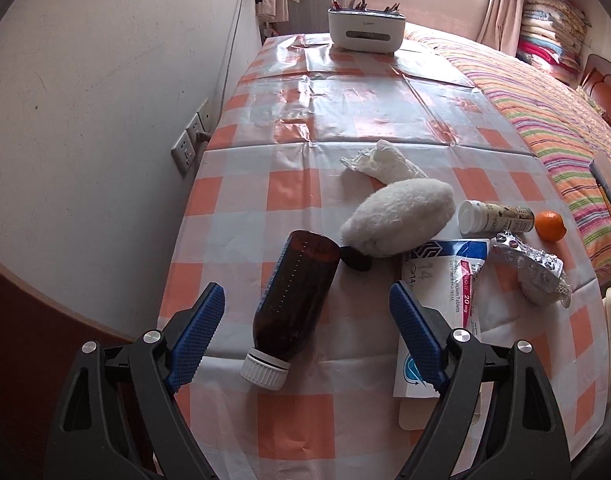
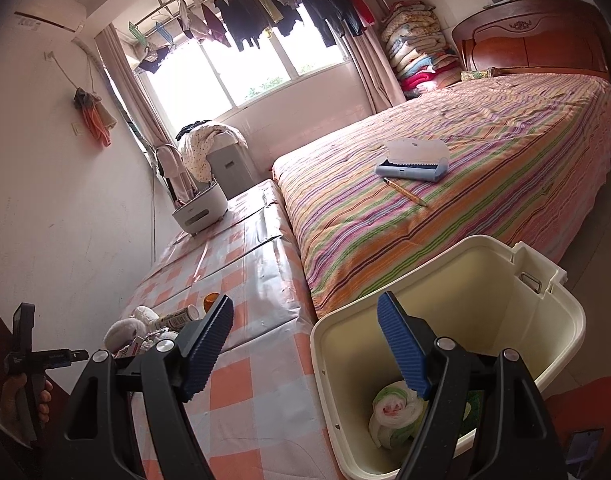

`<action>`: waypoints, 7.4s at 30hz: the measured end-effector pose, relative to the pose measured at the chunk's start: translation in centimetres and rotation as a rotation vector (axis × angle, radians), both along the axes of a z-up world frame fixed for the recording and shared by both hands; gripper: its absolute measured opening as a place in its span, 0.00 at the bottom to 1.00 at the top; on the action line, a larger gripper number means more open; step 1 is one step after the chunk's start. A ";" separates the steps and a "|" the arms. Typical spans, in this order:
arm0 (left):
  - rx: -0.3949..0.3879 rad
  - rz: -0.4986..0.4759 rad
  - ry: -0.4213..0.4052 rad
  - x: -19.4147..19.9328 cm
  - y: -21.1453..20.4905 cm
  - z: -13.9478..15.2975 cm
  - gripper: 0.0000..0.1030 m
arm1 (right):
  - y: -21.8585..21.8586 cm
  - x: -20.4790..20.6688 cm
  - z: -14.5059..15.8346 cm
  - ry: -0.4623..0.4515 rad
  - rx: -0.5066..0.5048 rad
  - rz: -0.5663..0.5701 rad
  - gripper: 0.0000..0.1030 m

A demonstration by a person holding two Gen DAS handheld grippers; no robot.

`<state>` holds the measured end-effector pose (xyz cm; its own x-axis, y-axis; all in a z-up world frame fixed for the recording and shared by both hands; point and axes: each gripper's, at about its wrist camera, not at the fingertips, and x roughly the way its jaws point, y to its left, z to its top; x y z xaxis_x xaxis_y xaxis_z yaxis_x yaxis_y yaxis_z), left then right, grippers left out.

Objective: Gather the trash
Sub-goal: 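Grasp the brown bottle by its body with the left tool, then grasp the white lace cloth with the right tool while the left tool holds the brown bottle, then carry the lace cloth over the cream bin and release it with the right tool, then lower the brown bottle into the cream bin and open the left tool, then grasp the white medicine box with the left tool while the right tool grasps the silver blister pack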

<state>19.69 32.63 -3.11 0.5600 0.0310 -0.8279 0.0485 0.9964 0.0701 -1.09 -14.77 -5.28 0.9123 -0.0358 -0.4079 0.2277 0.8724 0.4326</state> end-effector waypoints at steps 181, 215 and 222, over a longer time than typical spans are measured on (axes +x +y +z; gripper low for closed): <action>-0.264 -0.516 -0.160 -11.4 -33.5 2.8 0.75 | -8.7 -4.1 1.3 -0.053 0.053 -0.184 0.63; -0.054 -0.078 0.149 -0.7 -10.1 -4.2 0.86 | 0.0 1.5 0.3 0.047 -0.041 0.017 0.63; -0.093 -0.033 0.179 0.2 -9.3 -5.0 0.68 | 3.4 4.7 0.9 0.080 -0.098 0.158 0.63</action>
